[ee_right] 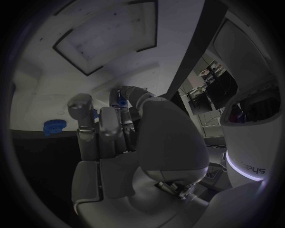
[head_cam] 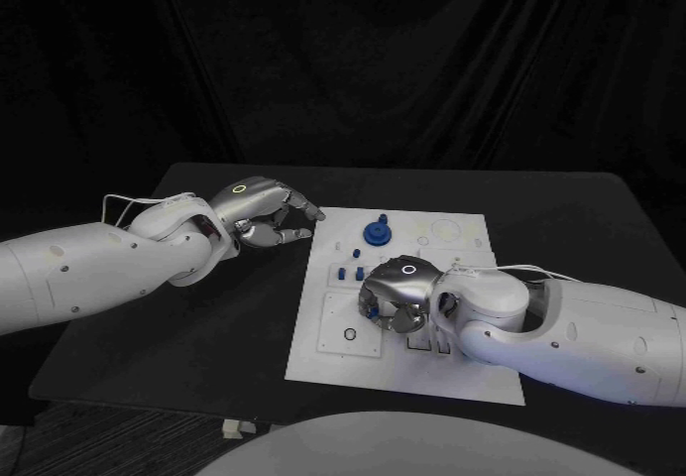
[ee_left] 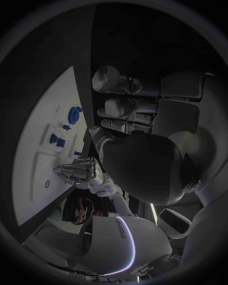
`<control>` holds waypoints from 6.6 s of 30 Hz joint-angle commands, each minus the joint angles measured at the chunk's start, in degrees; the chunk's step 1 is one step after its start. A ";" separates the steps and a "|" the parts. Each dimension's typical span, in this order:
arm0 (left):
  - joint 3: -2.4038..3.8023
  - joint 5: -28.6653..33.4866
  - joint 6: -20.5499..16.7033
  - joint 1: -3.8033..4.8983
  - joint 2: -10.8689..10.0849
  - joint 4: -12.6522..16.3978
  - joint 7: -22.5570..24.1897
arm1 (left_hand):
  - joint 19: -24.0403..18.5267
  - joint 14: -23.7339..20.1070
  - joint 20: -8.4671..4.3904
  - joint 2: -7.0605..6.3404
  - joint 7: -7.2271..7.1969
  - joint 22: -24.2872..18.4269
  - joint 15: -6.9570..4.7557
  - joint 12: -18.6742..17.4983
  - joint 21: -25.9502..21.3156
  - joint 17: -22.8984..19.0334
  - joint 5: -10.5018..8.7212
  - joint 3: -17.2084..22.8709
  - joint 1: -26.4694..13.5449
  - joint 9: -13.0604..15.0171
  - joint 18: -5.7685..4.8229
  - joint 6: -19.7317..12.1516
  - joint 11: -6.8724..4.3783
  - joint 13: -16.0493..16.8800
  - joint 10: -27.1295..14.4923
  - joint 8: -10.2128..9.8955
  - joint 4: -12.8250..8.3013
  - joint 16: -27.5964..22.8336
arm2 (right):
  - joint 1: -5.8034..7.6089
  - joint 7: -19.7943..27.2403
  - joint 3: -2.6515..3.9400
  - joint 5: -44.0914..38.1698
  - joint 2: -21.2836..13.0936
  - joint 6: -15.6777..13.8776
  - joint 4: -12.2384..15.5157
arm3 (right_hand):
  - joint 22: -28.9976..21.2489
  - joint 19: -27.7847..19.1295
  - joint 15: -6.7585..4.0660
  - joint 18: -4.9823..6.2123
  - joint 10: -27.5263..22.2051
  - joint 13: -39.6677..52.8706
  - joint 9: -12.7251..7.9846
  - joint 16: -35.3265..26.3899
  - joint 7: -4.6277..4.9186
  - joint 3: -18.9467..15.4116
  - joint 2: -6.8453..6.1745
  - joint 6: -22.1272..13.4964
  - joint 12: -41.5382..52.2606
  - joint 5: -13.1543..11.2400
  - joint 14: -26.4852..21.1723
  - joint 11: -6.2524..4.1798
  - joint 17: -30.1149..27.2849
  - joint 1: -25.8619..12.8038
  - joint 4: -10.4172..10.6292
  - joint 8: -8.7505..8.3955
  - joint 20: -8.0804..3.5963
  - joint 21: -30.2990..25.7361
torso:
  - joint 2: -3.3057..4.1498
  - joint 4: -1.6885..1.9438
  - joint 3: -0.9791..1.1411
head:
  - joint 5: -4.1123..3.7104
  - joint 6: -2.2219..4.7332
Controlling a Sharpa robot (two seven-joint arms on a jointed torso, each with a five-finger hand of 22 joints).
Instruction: Assemble the parts on the task board
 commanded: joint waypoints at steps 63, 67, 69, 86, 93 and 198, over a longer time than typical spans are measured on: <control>0.04 0.39 0.80 -0.36 0.40 -0.29 0.90 | -0.52 -0.46 0.08 0.55 0.37 6.01 0.05 0.41 -0.65 -0.23 0.37 0.32 0.10 -0.12 0.58 0.09 0.23 0.07 0.35 -0.18 -0.04 -0.46 | 2.85 -2.64 -0.14 -2.97 0.42 4.43 1.80 | 5.79 -0.24 -0.14 1.14 0.72 1.32 1.38 -1.01 -0.22 -0.71 0.68 1.42 2.28 -3.51 -0.23 -0.63 -0.68 -0.43 -1.28 1.30 -0.27 0.21 | -0.04 0.09 -0.05 | 0.72 -0.01; 0.04 0.39 0.80 -0.37 0.41 -0.26 0.89 | -0.52 -0.46 0.08 0.55 0.37 6.01 0.05 0.41 -0.65 -0.23 0.37 0.32 0.10 -0.12 0.58 0.09 0.23 0.07 0.35 -0.18 -0.04 -0.46 | 3.56 -2.48 -0.14 -2.97 1.06 5.03 1.53 | 5.80 -0.27 -0.07 1.11 0.64 1.42 1.54 -1.06 -0.17 -0.66 0.84 1.98 2.40 -2.90 -0.27 -0.52 -0.68 -0.51 -1.31 1.50 -0.23 0.23 | -0.03 0.15 -0.13 | 0.85 -0.01; 0.04 0.39 0.80 -0.37 0.40 -0.24 0.89 | -0.52 -0.46 0.08 0.55 0.37 6.01 0.05 0.41 -0.65 -0.23 0.37 0.32 0.10 -0.12 0.58 0.09 0.23 0.07 0.35 -0.18 -0.04 -0.46 | 3.68 -2.38 -0.14 -2.97 1.34 5.25 1.31 | 5.80 -0.27 -0.07 1.11 0.64 1.42 1.54 -1.06 -0.17 -0.66 0.84 1.98 2.40 -2.90 -0.27 -0.52 -0.68 -0.51 -1.31 1.50 -0.23 0.23 | 0.02 0.12 -0.12 | 0.96 -0.01; 0.04 0.39 1.19 -0.38 0.33 -0.22 0.90 | -0.55 -0.50 0.08 0.57 0.38 5.99 0.05 0.47 -0.75 -0.33 0.37 0.36 0.14 -0.14 0.60 0.08 0.24 0.07 0.34 -0.18 -0.05 -0.55 | 3.53 -1.64 -0.14 -2.97 2.75 6.56 -0.21 | 5.48 -0.81 0.06 1.32 0.44 1.53 1.24 -2.57 0.02 -0.56 0.94 1.51 2.51 -2.75 -0.94 -0.38 -2.27 -0.90 -1.17 0.87 -0.14 -1.17 | 0.00 0.00 -0.02 | 1.47 -0.01; 0.04 0.39 1.46 -0.38 0.33 -0.24 0.84 | -0.56 -0.55 0.09 0.61 0.39 5.98 0.06 0.51 -0.82 -0.42 0.37 0.39 0.13 -0.15 0.60 0.09 0.25 0.08 0.33 -0.18 -0.02 -0.62 | 3.34 -1.32 -0.14 -2.97 2.83 7.16 -0.36 | 5.28 -1.19 0.12 1.43 0.29 1.59 1.01 -3.45 0.09 -0.51 0.95 1.43 2.57 -3.16 -1.39 -0.31 -3.08 -1.05 -1.16 0.54 -0.07 -2.00 | 0.03 0.03 -0.01 | 1.52 -0.01; 0.04 0.39 2.73 -0.74 0.61 -0.56 0.55 | -0.64 -0.66 0.12 0.79 0.45 5.93 0.10 0.74 -1.21 -0.61 0.35 0.54 0.19 -0.24 0.64 0.06 0.30 0.10 0.33 -0.19 0.03 -0.81 | 2.01 -1.11 -0.15 -1.49 1.56 5.54 -0.01 | 0.30 -6.51 -0.05 3.84 0.29 1.36 -1.34 -18.93 -0.51 0.12 0.58 -0.69 2.08 -6.58 -6.29 -0.79 -16.44 -2.54 -0.30 -2.88 -0.01 -20.32 | 0.00 0.03 -0.01 | 1.58 -0.01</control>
